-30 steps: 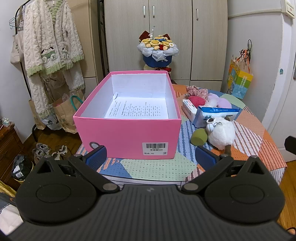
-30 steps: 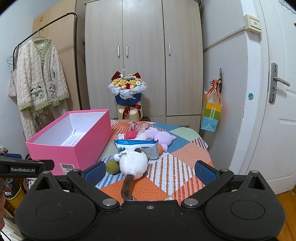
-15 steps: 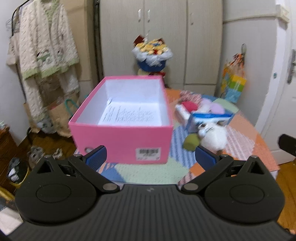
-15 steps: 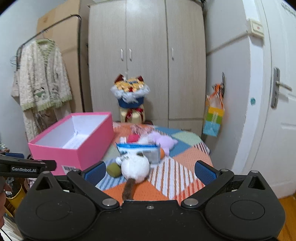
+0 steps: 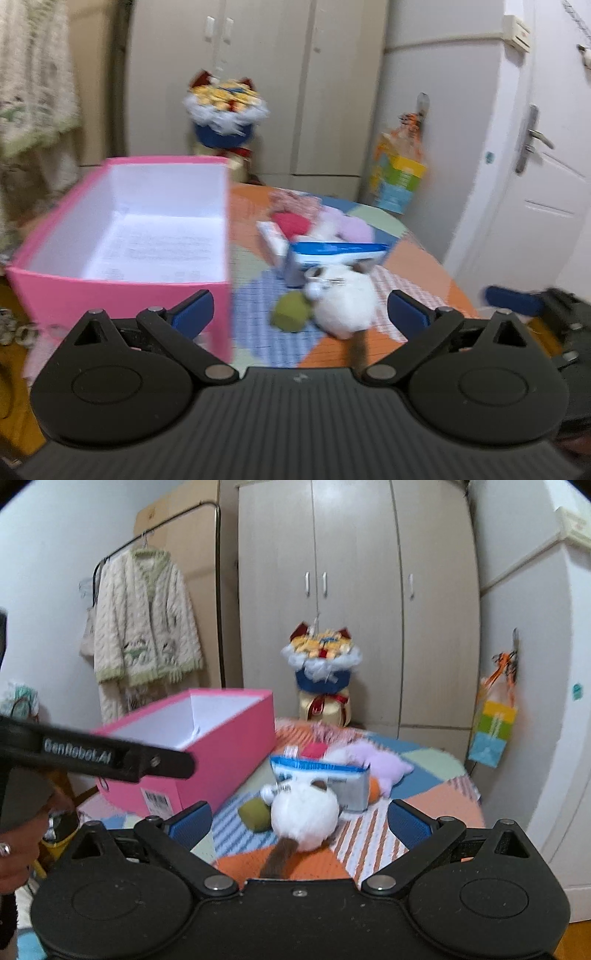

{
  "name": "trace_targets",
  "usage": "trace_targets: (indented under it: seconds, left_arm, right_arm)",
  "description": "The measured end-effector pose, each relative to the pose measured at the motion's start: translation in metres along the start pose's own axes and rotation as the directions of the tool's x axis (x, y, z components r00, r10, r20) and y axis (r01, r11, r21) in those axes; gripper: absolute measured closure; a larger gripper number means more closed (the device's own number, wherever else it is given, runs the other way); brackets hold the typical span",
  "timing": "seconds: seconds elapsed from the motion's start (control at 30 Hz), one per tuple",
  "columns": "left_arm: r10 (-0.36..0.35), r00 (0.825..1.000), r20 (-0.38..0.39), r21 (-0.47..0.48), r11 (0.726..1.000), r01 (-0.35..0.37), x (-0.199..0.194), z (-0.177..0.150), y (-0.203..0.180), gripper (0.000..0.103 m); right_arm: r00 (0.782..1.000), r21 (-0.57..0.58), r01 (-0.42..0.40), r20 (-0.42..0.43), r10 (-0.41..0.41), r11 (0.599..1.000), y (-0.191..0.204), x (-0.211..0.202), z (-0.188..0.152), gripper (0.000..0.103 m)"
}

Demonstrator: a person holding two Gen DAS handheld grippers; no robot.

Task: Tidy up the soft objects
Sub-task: 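Reach the left gripper to the white plush cat and close on it, then lift the white plush cat with the left gripper over the pink box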

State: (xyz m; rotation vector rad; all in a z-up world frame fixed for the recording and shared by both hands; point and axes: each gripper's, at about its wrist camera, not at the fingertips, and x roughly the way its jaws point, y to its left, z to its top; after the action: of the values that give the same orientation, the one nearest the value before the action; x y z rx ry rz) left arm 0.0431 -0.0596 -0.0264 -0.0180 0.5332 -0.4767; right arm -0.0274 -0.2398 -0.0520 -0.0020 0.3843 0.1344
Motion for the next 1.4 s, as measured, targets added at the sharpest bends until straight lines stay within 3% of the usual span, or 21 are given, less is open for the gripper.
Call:
trace_targets:
  seconds: [0.17, 0.3, 0.47, 0.63, 0.7, 0.83, 0.9, 1.0, 1.17, 1.4]
  left_arm:
    - [-0.053, 0.998, -0.031, 0.054, 0.997, 0.055, 0.039, 0.001, -0.016, 0.01]
    - [-0.118, 0.989, -0.087, 0.037, 0.992, 0.121, 0.071, 0.006, -0.017, 0.016]
    - [-0.114, 0.986, -0.12, 0.107, 0.986, 0.127, 0.091, 0.015, -0.027, 0.023]
    - [-0.102, 0.981, -0.164, 0.12, 0.985, 0.122, 0.102, 0.019, -0.029, 0.026]
    - [-0.107, 0.978, -0.182, 0.113, 0.985, 0.129, 0.107, 0.018, -0.029, 0.032]
    - [-0.052, 0.981, -0.185, 0.127, 0.989, 0.076, 0.119, 0.015, -0.03, 0.041]
    - [-0.062, 0.978, -0.199, 0.109, 0.99, 0.085, 0.124, 0.013, -0.029, 0.041]
    - [-0.072, 0.977, -0.199, 0.099, 0.991, 0.093, 0.126, 0.012, -0.029, 0.041]
    - [-0.093, 0.979, -0.18, 0.102, 0.988, 0.113, 0.125, 0.008, -0.029, 0.041]
    - [-0.146, 0.973, -0.181, 0.078, 0.984, 0.162, 0.12, 0.009, -0.031, 0.041]
  right_arm:
    - [0.997, -0.002, -0.072, -0.036, 0.072, 0.997, -0.009, 0.032, -0.007, 0.007]
    - [0.993, 0.01, -0.103, -0.064, 0.103, 0.995, -0.016, 0.061, -0.008, 0.009]
    - [0.984, 0.049, -0.117, -0.126, 0.122, 0.992, -0.027, 0.096, -0.01, 0.014]
    - [0.974, 0.09, -0.169, -0.138, 0.181, 0.981, -0.035, 0.111, -0.012, 0.016]
    - [0.971, 0.087, -0.181, -0.143, 0.192, 0.98, -0.035, 0.116, -0.014, 0.017]
    - [0.965, 0.1, -0.187, -0.169, 0.202, 0.977, -0.037, 0.126, -0.018, 0.019]
    - [0.96, 0.12, -0.193, -0.183, 0.213, 0.974, -0.04, 0.131, -0.02, 0.021]
    - [0.952, 0.153, -0.217, -0.186, 0.244, 0.964, -0.044, 0.137, -0.023, 0.033]
    - [0.959, 0.166, -0.206, -0.16, 0.232, 0.964, -0.043, 0.132, -0.025, 0.041]
    - [0.973, 0.134, -0.149, -0.16, 0.169, 0.98, -0.036, 0.117, -0.023, 0.042]
